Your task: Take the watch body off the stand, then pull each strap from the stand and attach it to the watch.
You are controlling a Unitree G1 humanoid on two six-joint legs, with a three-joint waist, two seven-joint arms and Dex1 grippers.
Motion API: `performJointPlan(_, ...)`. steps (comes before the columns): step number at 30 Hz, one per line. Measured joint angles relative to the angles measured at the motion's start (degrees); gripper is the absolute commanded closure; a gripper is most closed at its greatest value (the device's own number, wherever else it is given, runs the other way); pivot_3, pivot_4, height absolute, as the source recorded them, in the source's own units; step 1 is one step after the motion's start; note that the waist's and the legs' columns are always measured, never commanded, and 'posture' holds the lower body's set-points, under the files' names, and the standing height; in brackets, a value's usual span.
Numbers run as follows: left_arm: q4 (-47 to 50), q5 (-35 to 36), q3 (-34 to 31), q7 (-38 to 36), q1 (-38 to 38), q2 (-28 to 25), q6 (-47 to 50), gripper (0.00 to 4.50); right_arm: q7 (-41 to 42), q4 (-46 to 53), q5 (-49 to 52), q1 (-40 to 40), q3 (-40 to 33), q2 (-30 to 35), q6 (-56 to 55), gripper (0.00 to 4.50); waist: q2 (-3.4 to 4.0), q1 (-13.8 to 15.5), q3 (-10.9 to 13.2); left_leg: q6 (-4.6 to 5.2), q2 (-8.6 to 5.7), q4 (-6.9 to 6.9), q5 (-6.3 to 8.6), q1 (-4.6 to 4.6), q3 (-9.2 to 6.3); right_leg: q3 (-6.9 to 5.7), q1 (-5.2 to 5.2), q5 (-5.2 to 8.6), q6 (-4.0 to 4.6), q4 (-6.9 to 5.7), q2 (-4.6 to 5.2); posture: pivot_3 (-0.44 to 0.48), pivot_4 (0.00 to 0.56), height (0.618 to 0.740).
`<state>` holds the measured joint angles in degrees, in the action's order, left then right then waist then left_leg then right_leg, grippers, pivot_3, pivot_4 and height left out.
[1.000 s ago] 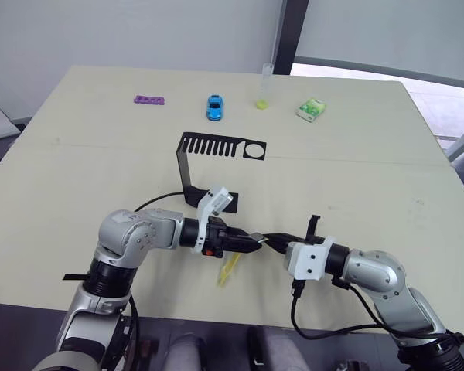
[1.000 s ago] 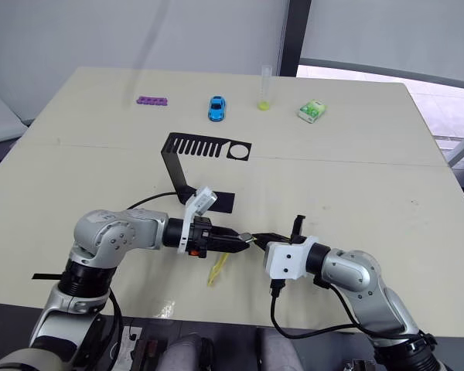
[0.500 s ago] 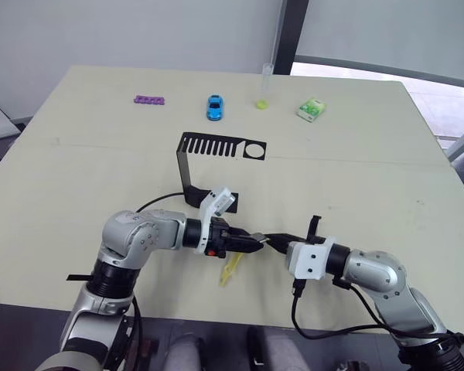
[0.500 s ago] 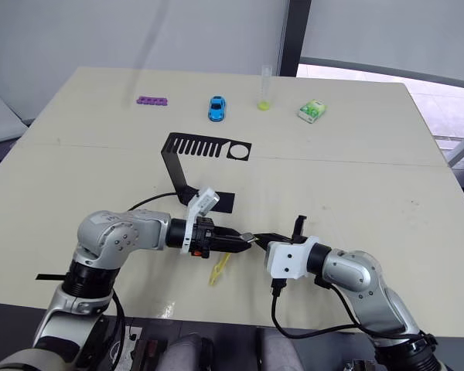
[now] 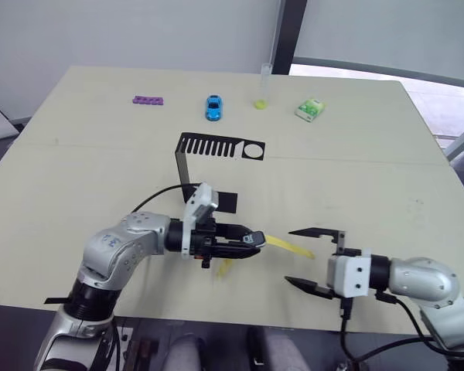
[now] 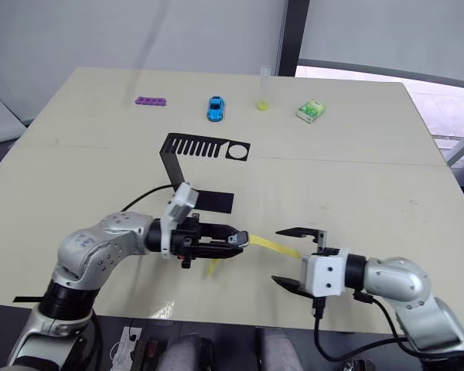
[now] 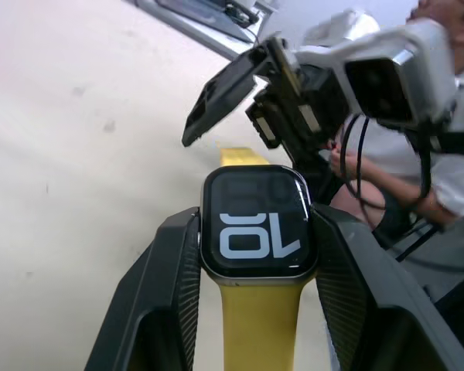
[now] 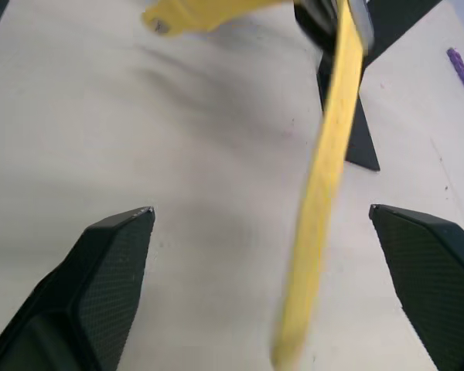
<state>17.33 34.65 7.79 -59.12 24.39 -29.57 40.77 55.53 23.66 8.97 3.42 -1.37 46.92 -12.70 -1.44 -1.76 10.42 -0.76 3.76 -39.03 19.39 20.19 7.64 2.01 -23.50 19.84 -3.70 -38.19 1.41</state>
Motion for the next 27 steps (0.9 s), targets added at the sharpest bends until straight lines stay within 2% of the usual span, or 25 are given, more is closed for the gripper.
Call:
performJointPlan(2,-0.2,-2.4,-0.1,-3.0,-0.8,-0.5,-8.0,2.9,0.4,-0.5,3.3,0.2,-2.5,0.0,-0.8,0.06,0.0,0.1,0.0,0.01,-0.01,0.0,0.0,0.0,-0.01,0.0,0.02,0.0,0.0,0.05,0.0,0.0,0.15,0.74)
performJointPlan(6,-3.2,-9.8,-0.7,-11.6,-3.5,-3.9,-31.6,2.9,0.7,-0.8,12.6,2.7,-8.9,-0.8,0.0,0.06,0.0,0.2,0.0,0.03,0.0,0.1,0.01,0.02,-0.01,-0.02,0.04,0.0,0.0,0.17,-0.01,0.0,0.15,0.74)
performJointPlan(10,-4.8,-11.8,-3.5,-18.0,-6.7,-8.3,-46.2,2.9,3.1,1.5,22.9,8.9,-12.9,-1.2,3.2,0.06,0.0,0.1,0.0,0.06,0.05,0.13,0.03,0.03,-0.02,-0.01,0.04,-0.01,-0.01,0.18,0.0,0.0,0.15,0.74)
performJointPlan(12,-5.0,-12.1,-5.0,-20.2,-7.2,-10.8,-50.2,2.9,3.5,3.5,26.6,10.6,-14.0,-1.2,5.7,0.06,0.01,0.0,0.0,0.08,0.04,0.11,0.04,-0.01,-0.01,0.01,0.08,-0.03,-0.04,0.16,0.02,0.0,0.15,0.74)
performJointPlan(16,-5.0,-13.4,-5.3,-21.1,-7.3,-13.5,-53.4,2.9,4.1,5.8,29.2,11.2,-14.2,-1.2,8.4,0.06,0.01,0.1,0.0,0.15,0.04,0.12,0.08,0.0,-0.04,-0.02,0.12,-0.04,-0.06,0.22,0.02,0.0,0.15,0.74)
performJointPlan(20,-5.1,-16.4,-3.9,-19.5,-7.1,-13.8,-52.7,2.9,4.9,7.0,29.6,11.6,-14.2,-1.2,10.4,0.06,0.01,0.2,0.0,0.2,0.03,0.11,0.12,0.03,-0.02,-0.01,0.11,-0.04,-0.07,0.27,0.03,0.0,0.15,0.74)
performJointPlan(27,-7.2,-25.2,4.8,-10.8,-3.7,-8.2,-41.5,2.9,4.9,10.9,29.7,11.1,-12.5,-1.3,13.8,0.06,0.0,0.2,0.0,0.21,0.02,0.06,0.13,0.05,-0.03,0.0,0.1,-0.06,-0.1,0.25,0.01,0.0,0.15,0.74)
